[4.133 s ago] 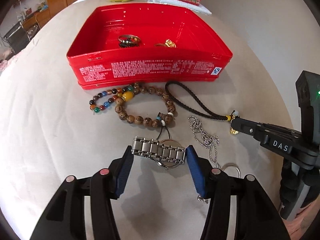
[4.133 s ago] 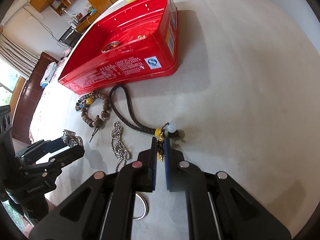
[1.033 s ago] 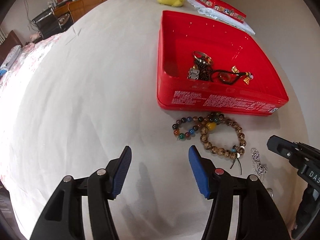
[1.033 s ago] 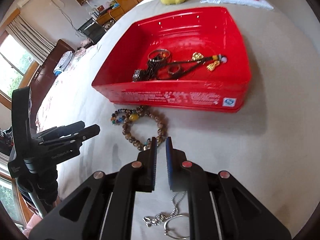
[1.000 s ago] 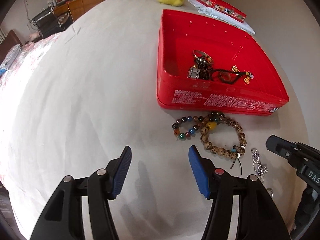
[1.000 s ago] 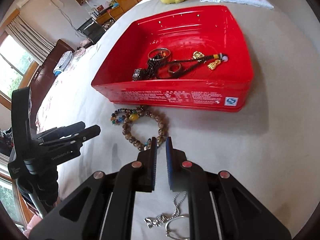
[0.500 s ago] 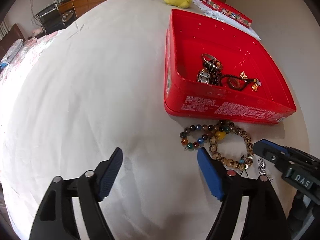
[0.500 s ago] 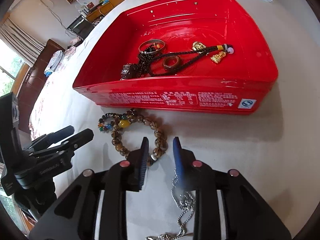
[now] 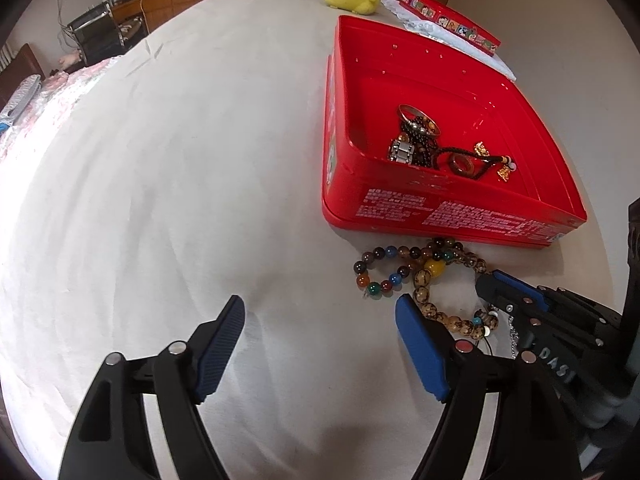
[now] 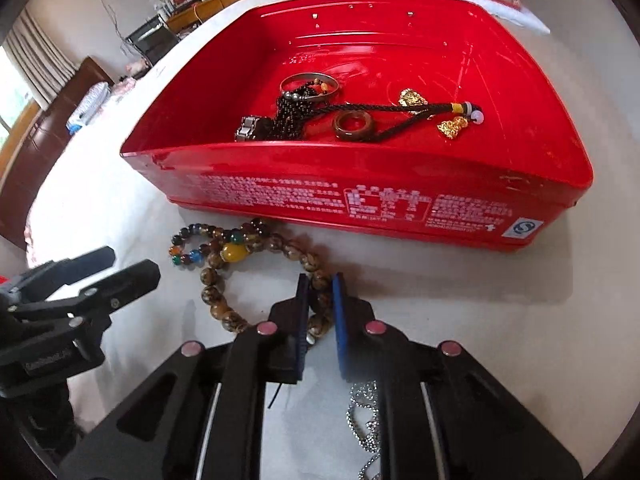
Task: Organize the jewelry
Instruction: 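Move the right tool to the brown wooden bead bracelet and grasp it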
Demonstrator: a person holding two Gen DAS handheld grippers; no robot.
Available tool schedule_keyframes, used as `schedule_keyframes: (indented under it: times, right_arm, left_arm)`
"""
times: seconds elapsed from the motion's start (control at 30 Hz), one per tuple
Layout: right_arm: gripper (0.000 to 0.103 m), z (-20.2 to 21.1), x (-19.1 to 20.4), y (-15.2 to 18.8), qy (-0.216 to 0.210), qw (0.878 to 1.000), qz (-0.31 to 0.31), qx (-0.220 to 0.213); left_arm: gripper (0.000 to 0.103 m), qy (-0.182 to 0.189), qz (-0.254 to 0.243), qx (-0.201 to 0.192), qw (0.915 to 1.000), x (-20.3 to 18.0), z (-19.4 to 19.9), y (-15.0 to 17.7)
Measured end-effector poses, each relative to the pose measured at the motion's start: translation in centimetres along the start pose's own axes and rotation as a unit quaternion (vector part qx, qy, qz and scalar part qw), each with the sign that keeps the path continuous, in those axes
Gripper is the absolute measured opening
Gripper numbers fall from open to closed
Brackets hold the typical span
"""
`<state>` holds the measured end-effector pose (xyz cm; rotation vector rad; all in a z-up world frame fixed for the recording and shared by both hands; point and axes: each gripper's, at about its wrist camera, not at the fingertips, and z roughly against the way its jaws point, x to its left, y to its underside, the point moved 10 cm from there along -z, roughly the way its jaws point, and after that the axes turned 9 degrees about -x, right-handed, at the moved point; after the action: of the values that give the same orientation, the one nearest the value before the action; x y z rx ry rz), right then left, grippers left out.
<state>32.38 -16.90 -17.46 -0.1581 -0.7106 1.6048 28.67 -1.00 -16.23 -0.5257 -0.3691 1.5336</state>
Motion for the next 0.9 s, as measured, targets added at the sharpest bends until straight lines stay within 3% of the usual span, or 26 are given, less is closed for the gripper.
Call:
schedule_keyframes:
  times: [0.13,0.33,0.5,0.73,0.9]
  right_arm:
    - [0.010,2.2,-1.4,-0.4,-0.028,0.999,-0.034,-0.012]
    - [0.010,6.0,-5.5,-1.5,-0.022,0.995,-0.077,-0.052]
    - [0.010,6.2,-8.5,-1.0,-0.011,0.993,-0.109,-0.052]
    - [0.010,5.7,-8.3,-0.6,-0.020,0.992,-0.115,-0.041]
    - [0.010,5.6,-8.8,-0.6,-0.023,0.992,-0.121,-0.038]
  left_arm:
    - [0.078,0.009,0.003,-0.004,0.9999,-0.1,0.2,-0.1]
    - [0.077,0.029,-0.011,-0.006,0.9995,-1.5,0.8,-0.2]
    - [0.076,0.048,-0.031,0.003,0.9984,-4.1,0.6,0.0]
    - [0.054,0.068,-0.069,0.016,0.9951,-7.3,-0.6,0.1]
    - [0.054,0.060,-0.085,0.019,0.9944,-7.6,-1.6,-0.2]
